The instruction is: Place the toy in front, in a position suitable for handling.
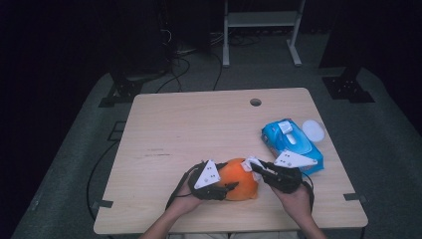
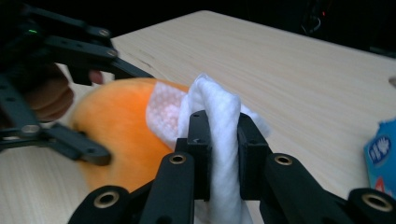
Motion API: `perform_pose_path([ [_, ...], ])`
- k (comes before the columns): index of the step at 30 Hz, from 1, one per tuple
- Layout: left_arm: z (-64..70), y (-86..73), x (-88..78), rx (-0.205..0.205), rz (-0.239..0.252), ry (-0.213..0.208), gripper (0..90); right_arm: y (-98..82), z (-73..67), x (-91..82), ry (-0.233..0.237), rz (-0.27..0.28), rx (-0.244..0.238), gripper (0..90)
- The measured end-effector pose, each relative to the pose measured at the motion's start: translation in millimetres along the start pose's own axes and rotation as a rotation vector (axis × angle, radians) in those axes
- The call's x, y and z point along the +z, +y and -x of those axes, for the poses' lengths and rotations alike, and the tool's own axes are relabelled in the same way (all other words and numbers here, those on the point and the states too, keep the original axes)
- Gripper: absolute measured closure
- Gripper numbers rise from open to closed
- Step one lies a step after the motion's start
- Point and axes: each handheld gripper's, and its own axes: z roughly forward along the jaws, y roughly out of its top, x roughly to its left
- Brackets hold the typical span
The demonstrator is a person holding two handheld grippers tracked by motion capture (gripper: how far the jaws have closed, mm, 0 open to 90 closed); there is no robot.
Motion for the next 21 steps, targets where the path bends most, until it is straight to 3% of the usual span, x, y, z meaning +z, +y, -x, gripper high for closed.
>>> perform_pose_path([
  [3,-3.9,-0.5,-0.7,-0.054,-0.006,-0.043,17.7,-5.1,2.7,1.8,0.014,-0.015,0.031,78.5],
  [5,-11.7,-3.3,-1.5,-0.151,-0.005,-0.097,6.7,-6.3,-2.8,3.1,0.030,-0.024,0.017,78.7],
  [8,-22.5,-9.8,-1.9,-0.247,-0.039,-0.131,3.2,-4.6,-19.0,3.5,0.050,-0.038,-0.051,78.8],
  [10,-24.0,-13.9,-1.5,-0.267,-0.048,-0.162,7.0,-1.5,-29.3,2.6,0.067,-0.036,-0.090,78.8],
  [13,-22.1,-12.5,-4.3,-0.239,-0.038,-0.119,26.0,4.4,-35.4,3.4,0.002,-0.052,-0.171,78.8],
  [16,-16.7,-7.7,-5.6,-0.166,0.007,-0.051,36.5,9.6,-23.9,0.2,-0.017,-0.031,-0.124,78.8],
  [18,-9.9,-3.7,-5.1,-0.078,0.030,0.004,38.0,10.5,-20.0,-3.4,-0.026,-0.013,-0.115,78.8],
  [19,-7.0,-2.3,-4.0,-0.048,0.042,0.014,38.2,11.2,-19.5,-5.3,-0.031,-0.010,-0.115,78.8],
  [21,-4.4,-3.1,-0.9,-0.033,0.035,0.002,38.1,11.9,-16.9,-7.3,-0.029,0.002,-0.110,78.7],
])
